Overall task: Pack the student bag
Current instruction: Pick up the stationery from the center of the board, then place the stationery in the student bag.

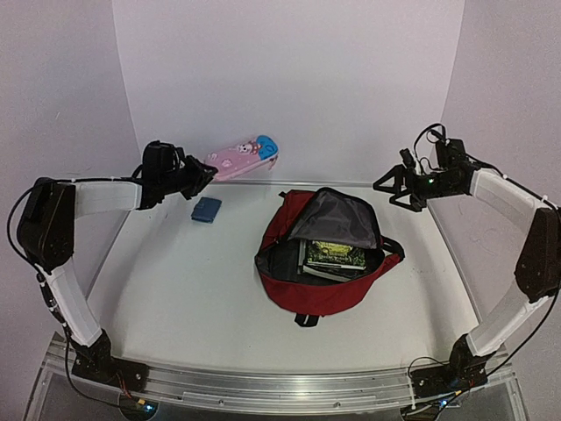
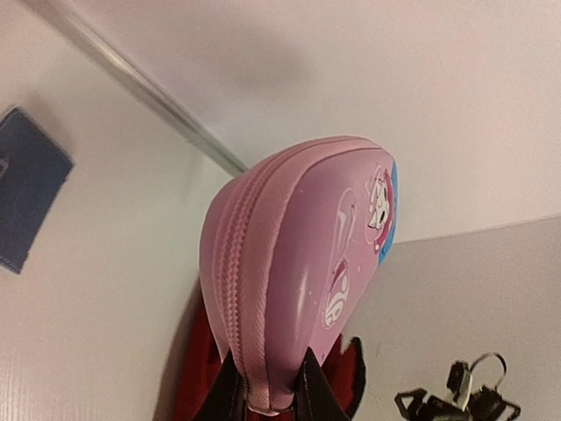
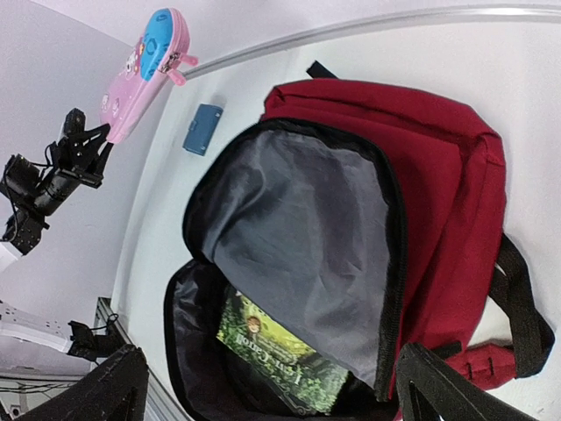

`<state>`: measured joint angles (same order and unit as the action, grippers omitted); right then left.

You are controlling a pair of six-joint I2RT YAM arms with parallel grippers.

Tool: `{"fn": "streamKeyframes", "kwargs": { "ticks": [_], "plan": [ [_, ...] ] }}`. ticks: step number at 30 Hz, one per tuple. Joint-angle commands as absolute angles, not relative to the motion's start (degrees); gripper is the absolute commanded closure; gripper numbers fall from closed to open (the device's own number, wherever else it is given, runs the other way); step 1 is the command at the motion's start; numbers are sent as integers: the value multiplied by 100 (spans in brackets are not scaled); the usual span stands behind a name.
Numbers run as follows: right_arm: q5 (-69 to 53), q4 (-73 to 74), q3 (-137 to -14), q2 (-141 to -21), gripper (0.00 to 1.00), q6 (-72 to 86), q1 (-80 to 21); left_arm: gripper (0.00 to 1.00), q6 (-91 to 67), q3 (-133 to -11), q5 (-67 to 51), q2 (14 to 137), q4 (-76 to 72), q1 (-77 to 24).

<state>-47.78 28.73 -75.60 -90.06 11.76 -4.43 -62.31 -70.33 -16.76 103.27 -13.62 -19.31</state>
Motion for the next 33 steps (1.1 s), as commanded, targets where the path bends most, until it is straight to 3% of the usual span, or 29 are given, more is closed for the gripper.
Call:
{"fn": "streamKeyframes", "kwargs": {
  "ticks": [1,10,24,29,33],
  "plan": [
    [-5399,2760,-8165,-9177,2,1549,-484,100,-5652,-7106,-2476,9536,-1724,-2274],
    [-6149,2622,-8577,-9048,2,1631,-918,100,-5366,-6955,-2992,9099,-1553,-3083],
    [-5715,2617,-8793,-9355,4,1498,-1602,100,-5414,-6873,-3546,9325,-2021,-3802],
    [-6120,2592,-8862,-9418,31,1584,-1746,100,-5291,-6775,-3480,9256,-1963,-3971],
    [-6550,2580,-8879,-9379,65,1656,-1764,96,-5143,-6592,-3400,9084,-1866,-4026]
  ]
}}
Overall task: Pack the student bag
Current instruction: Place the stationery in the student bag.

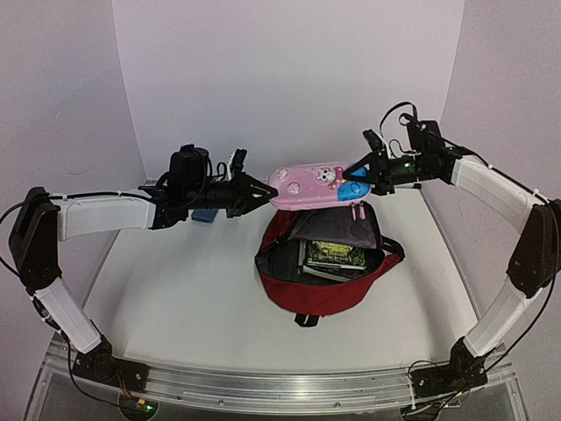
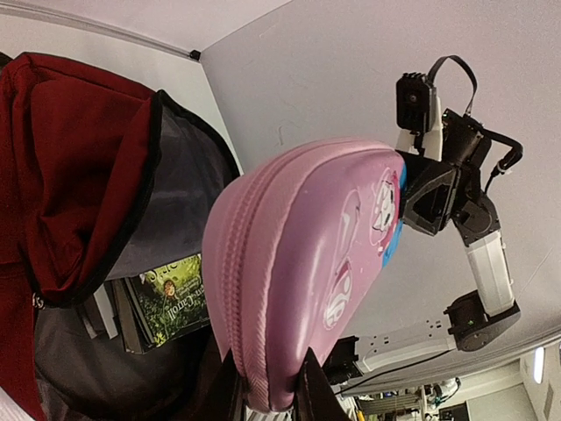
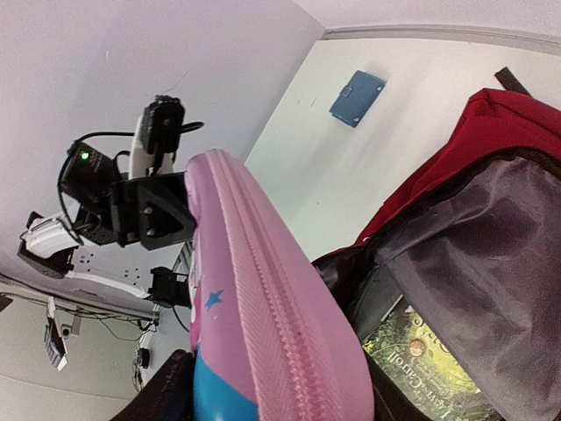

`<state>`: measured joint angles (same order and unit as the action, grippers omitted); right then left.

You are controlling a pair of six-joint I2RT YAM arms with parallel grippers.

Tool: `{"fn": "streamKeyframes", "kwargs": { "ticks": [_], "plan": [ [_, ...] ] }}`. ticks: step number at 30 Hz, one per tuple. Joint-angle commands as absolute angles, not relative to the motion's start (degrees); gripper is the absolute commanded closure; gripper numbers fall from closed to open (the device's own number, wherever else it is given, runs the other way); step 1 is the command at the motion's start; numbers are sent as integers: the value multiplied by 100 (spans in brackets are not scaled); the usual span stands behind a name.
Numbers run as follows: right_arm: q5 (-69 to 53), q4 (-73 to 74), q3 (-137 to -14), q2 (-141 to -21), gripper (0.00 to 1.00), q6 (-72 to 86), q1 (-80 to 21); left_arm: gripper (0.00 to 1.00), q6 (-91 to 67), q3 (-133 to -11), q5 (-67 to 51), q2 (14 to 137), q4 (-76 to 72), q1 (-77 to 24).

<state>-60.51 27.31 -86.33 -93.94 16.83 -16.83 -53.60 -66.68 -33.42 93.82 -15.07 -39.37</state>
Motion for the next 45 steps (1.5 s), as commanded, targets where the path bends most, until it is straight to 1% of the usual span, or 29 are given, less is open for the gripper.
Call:
{"fn": "streamKeyframes", "kwargs": {
  "ticks": [1,3,4,6,7,9,10,11,16,19,22,25,28,31,32,33,34,35,37,38,39,40,42,45],
  "plan": [
    [-6600,2579,-8873,-9346,72,1656,-1766,90,-5066,-6550,-3411,9029,-1823,-4026],
    [-6669,2583,-8871,-9287,82,1636,-1767,71,-4805,-6502,-3438,8878,-1631,-4026],
    [-6728,2588,-8869,-9254,86,1614,-1767,58,-4633,-6474,-3487,8785,-1500,-4026],
    [-6842,2600,-8831,-9167,94,1569,-1763,29,-4216,-6438,-3537,8603,-1110,-4026],
    [-6925,2607,-8780,-9119,95,1555,-1765,18,-3930,-6402,-3582,8500,-980,-4029],
    [-7142,2604,-8692,-9041,97,1516,-1768,4,-3416,-6324,-3763,8330,-721,-4029],
    [-7251,2609,-8647,-8997,97,1505,-1773,1,-3233,-6314,-3812,8243,-574,-4026],
    [-7392,2610,-8582,-8946,97,1477,-1786,0,-3062,-6332,-3874,8189,-420,-4026],
    [-7756,2624,-8362,-8811,97,1440,-1982,0,-2746,-6511,-4638,8221,-118,-4027],
    [-7803,2626,-8310,-8725,97,1381,-2151,0,-2929,-6429,-4895,8268,-405,-4025],
    [-7801,2635,-8280,-8709,97,1369,-2266,7,-3321,-6210,-5275,8281,-1169,-4035],
    [-7812,2639,-8257,-8759,97,1328,-2300,20,-3863,-5904,-5503,8313,-2093,-4070],
    [-7776,2633,-8236,-8821,96,1267,-2314,39,-3967,-5858,-5599,8346,-2353,-4207],
    [-7629,2637,-8258,-8885,94,1234,-2340,67,-3922,-5843,-5562,8301,-2279,-4295],
    [-7546,2637,-8270,-8904,90,1227,-2341,76,-3916,-5821,-5507,8257,-2256,-4299],
    [-7444,2639,-8289,-8924,81,1222,-2340,83,-3893,-5783,-5407,8193,-2187,-4298],
    [-7296,2647,-8312,-8944,67,1218,-2338,91,-3839,-5741,-5256,8130,-2058,-4297],
    [-7102,2662,-8346,-8959,53,1213,-2333,97,-3771,-5699,-5025,8031,-1865,-4295],
    [-6597,2733,-8456,-8996,32,1149,-2327,100,-3633,-5553,-4429,7786,-1455,-4298],
    [-6225,2872,-8554,-9014,25,1010,-2322,100,-3551,-5478,-4093,7639,-1245,-4295],
    [-5821,3087,-8683,-9055,19,804,-2317,100,-3465,-5408,-3746,7493,-1001,-4292],
    [-5436,3361,-8838,-9126,17,575,-2314,100,-3365,-5365,-3425,7368,-711,-4291],
    [-4554,3838,-9183,-9273,16,147,-2318,100,-3097,-5378,-2879,7170,-105,-4296],
    [-3578,4138,-9377,-9435,16,-331,-2316,100,-2784,-5452,-2509,7071,868,-4303]
  ]
}}
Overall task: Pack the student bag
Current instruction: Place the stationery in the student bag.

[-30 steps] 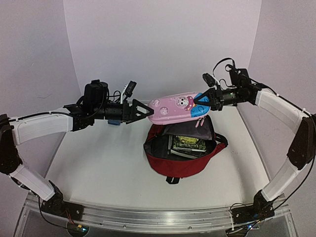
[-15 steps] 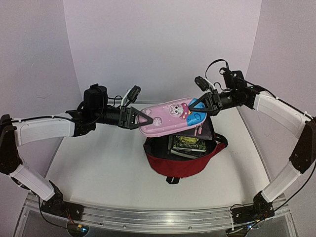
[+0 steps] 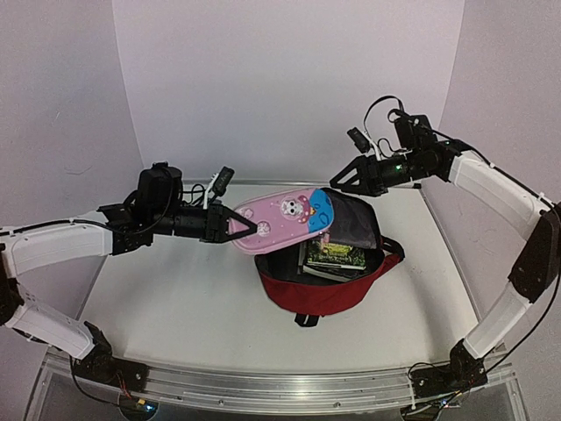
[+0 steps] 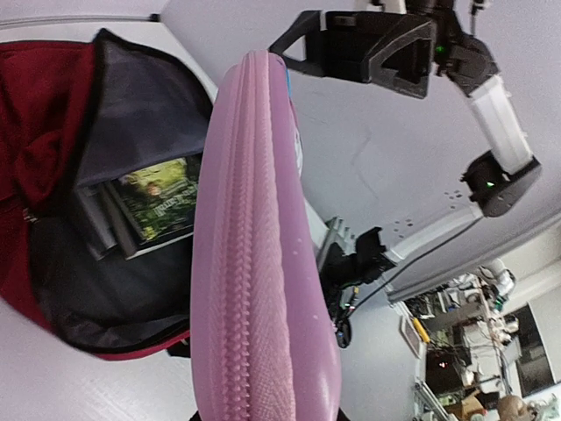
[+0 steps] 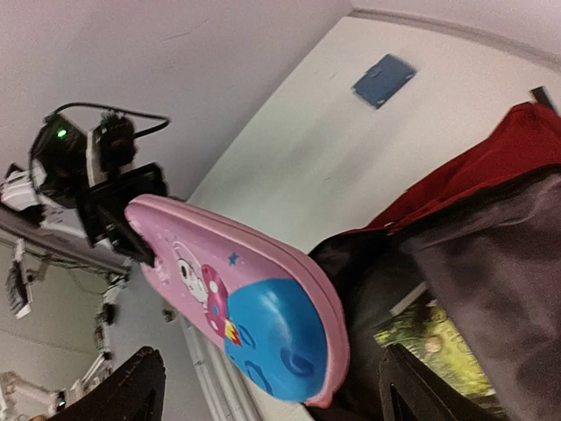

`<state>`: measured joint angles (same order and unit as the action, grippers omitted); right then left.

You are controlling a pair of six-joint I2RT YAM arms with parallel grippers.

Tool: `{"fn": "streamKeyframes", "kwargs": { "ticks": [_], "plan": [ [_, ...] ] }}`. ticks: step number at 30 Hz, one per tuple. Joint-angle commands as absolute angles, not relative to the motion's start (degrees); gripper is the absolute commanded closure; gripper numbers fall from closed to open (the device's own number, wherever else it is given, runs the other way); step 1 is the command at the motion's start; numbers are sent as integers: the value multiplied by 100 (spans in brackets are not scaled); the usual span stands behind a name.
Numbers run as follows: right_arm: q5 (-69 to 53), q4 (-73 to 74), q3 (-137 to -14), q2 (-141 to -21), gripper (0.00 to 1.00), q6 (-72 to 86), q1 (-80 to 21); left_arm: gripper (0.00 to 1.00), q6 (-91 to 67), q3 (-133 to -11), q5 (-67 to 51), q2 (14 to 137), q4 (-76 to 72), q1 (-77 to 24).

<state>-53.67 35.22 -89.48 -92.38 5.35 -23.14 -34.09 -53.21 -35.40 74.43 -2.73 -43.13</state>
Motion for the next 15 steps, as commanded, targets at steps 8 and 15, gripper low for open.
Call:
{"fn": "streamKeyframes", "kwargs": {
  "ticks": [8,15],
  "plan": [
    [-2553,4260,-9341,-9770,18,-546,-2329,100,-1946,-5977,-956,7245,2360,-5017],
    [-2492,4302,-9130,-9813,18,-490,-2329,100,-1469,-6588,1516,8110,2933,-6133]
  ]
}}
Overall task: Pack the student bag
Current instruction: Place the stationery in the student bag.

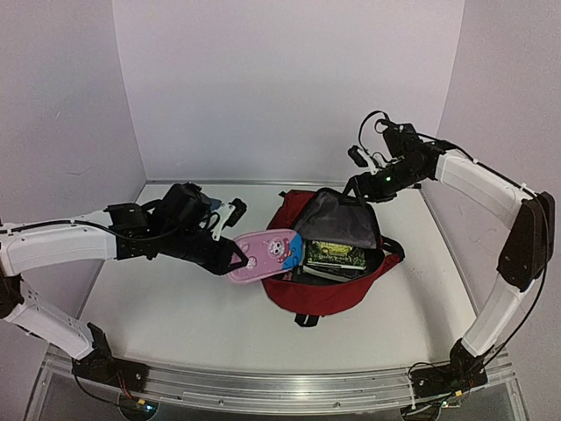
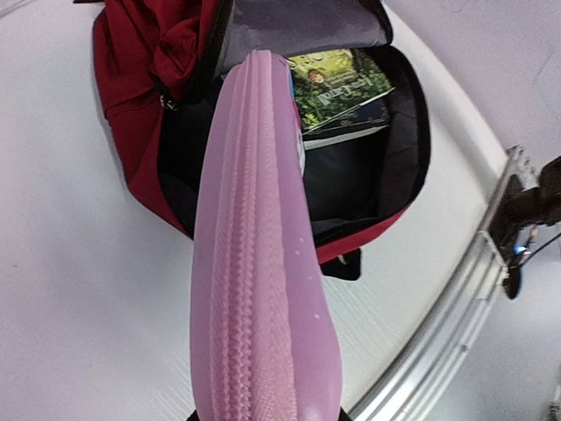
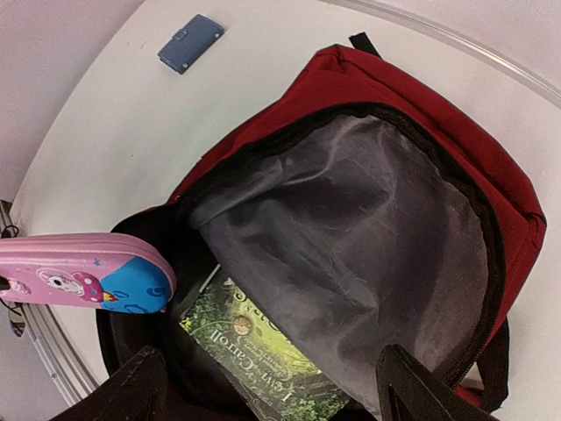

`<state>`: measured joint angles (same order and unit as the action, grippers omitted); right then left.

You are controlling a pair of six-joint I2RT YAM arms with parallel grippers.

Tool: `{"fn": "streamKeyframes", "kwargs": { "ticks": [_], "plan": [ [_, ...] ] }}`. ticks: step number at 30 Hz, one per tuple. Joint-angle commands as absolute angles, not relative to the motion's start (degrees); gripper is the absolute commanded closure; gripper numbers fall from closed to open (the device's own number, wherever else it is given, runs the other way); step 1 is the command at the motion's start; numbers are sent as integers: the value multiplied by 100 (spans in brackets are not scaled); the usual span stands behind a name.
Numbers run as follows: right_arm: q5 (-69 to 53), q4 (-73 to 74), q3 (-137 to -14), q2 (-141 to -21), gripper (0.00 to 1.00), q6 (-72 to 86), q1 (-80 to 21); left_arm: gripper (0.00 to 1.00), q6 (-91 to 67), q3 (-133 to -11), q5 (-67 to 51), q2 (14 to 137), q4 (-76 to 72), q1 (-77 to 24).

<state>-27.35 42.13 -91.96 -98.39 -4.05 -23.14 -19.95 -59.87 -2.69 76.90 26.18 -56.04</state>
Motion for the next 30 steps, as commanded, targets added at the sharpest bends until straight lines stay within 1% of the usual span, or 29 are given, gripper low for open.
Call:
{"fn": "streamKeyframes", "kwargs": {
  "ticks": [1,4,9,14,16,23,28,30],
  "plan": [
    [-2483,4305,-9112,-9810,18,-481,-2329,100,-1402,-6704,1788,8265,3031,-6264],
    [-2389,4318,-9064,-9821,17,-456,-2328,100,-1281,-7103,2367,8724,3364,-6502],
    [-2369,4337,-8991,-9818,16,-406,-2329,100,-1179,-7690,2998,9427,3935,-6803],
    [-2285,4351,-8930,-9815,15,-393,-2323,100,-1285,-8472,4133,10314,4726,-7172],
    [-2316,4351,-8901,-9833,15,-381,-2327,100,-1350,-8725,4519,10625,4804,-7307],
    [-2453,4357,-8942,-9885,15,-355,-2327,100,-1325,-8988,5571,11158,4278,-7480],
    [-2567,4356,-9006,-9970,15,-386,-2328,100,-913,-8683,6096,11242,3181,-7631],
    [-2662,4350,-9060,-10033,17,-429,-2329,100,-764,-8540,6103,11231,2800,-7686]
  ]
}}
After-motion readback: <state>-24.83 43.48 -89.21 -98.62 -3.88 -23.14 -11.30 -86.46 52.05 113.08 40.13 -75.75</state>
